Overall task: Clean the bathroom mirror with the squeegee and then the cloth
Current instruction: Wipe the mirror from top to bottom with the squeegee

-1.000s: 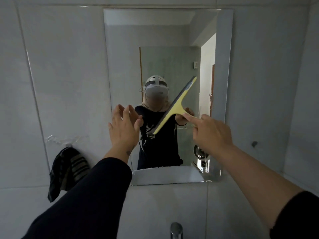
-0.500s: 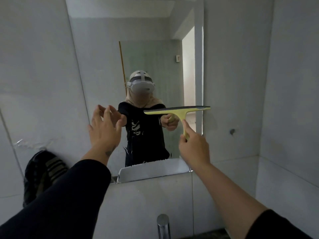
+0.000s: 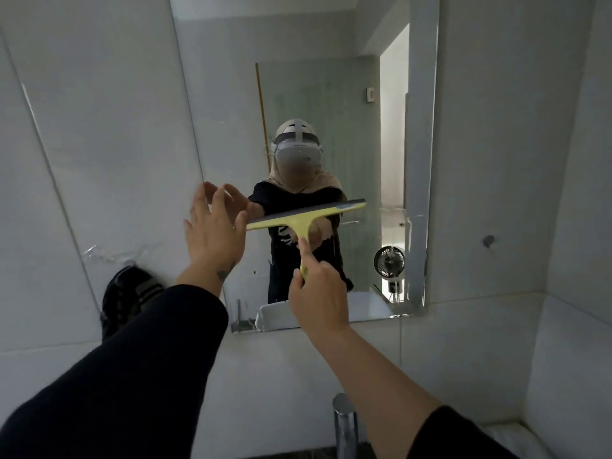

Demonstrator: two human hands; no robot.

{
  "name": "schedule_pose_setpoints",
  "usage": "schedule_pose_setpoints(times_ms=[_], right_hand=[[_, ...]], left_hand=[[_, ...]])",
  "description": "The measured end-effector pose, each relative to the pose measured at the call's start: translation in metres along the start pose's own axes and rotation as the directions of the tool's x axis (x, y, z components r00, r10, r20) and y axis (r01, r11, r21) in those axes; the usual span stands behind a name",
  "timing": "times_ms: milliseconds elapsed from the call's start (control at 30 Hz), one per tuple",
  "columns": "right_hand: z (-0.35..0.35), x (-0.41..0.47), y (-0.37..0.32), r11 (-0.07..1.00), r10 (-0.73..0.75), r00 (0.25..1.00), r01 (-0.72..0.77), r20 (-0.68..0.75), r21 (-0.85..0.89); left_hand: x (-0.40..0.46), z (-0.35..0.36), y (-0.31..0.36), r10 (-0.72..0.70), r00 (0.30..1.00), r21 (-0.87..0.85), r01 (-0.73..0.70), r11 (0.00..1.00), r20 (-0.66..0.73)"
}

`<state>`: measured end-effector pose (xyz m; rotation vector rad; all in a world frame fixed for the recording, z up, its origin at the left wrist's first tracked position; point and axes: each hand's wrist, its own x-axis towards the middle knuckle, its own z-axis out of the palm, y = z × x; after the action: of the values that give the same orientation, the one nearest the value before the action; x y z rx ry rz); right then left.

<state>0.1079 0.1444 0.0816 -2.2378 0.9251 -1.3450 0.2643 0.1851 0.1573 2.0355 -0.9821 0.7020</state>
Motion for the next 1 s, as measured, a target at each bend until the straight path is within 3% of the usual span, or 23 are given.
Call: schedule_pose_setpoints(times_ms=[200,400,600,867,1000], right_hand=[[0.021,-0.007,-0.011,0.963,-0.131,0.982,0.159,0.137,-0.22],[-0.006,-0.003,0.029,0.834,-0.274,0.937,0.343,0.215,-0.433],[-0.039,0.006,0.064,0.794,-0.251,0.959,0.28,0.13,-0.539],[-0.073,0.01,0.102,0.88,-0.106,0.994,0.086,-0.018,-0.468],[-0.076,0.005,0.121,0.942,-0.014,0.995,-0.021,-0.101,-0.335]], left_hand=[[-0.005,0.004,-0.007,-0.013,1.0,-0.008,0.013,1.0,0.009],[-0.006,0.013,-0.015,-0.082,0.997,-0.099,0.08,0.992,-0.013],[-0.005,0.029,-0.011,-0.124,0.992,-0.115,0.127,0.985,0.03],[-0.007,0.038,-0.011,-0.153,0.988,-0.153,0.156,0.976,0.029],[-0.007,0.039,-0.012,-0.143,0.99,-0.156,0.143,0.977,0.012]])
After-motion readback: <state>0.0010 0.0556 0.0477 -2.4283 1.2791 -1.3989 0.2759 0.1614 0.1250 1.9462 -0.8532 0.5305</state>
